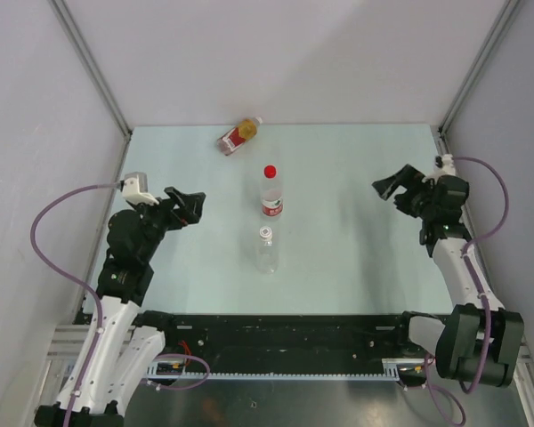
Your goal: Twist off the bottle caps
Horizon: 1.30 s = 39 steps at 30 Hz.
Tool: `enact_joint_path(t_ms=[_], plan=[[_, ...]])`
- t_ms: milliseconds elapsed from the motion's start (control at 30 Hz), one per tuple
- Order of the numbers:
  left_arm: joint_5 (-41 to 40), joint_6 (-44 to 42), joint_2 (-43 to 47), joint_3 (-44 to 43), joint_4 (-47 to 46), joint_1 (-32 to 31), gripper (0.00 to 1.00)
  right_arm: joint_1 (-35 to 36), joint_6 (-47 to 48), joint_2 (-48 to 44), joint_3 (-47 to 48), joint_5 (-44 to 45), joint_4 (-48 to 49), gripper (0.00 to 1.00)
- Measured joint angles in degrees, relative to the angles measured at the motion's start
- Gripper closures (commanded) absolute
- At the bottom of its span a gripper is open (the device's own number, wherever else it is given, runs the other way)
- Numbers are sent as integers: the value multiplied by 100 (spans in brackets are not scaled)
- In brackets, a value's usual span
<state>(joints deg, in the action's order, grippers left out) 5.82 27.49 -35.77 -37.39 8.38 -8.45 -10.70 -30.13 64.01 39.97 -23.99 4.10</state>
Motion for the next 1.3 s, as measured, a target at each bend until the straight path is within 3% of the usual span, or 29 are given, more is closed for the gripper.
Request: enact_joint_path(t_ms=[267, 567, 700, 1300], plan=[[173, 52, 334, 205, 92, 0, 0, 1963, 542, -28, 627, 468, -710, 1], [634, -105, 428, 249, 186, 0, 1, 4920, 1073, -70, 1106, 2028, -817, 1], [881, -153, 374, 249, 186, 0, 1, 5869, 1368, 59, 1344, 2763, -765, 3], [1456, -280, 114, 249, 267, 0, 1, 7125, 1775, 1010, 1600, 3438, -501, 33]])
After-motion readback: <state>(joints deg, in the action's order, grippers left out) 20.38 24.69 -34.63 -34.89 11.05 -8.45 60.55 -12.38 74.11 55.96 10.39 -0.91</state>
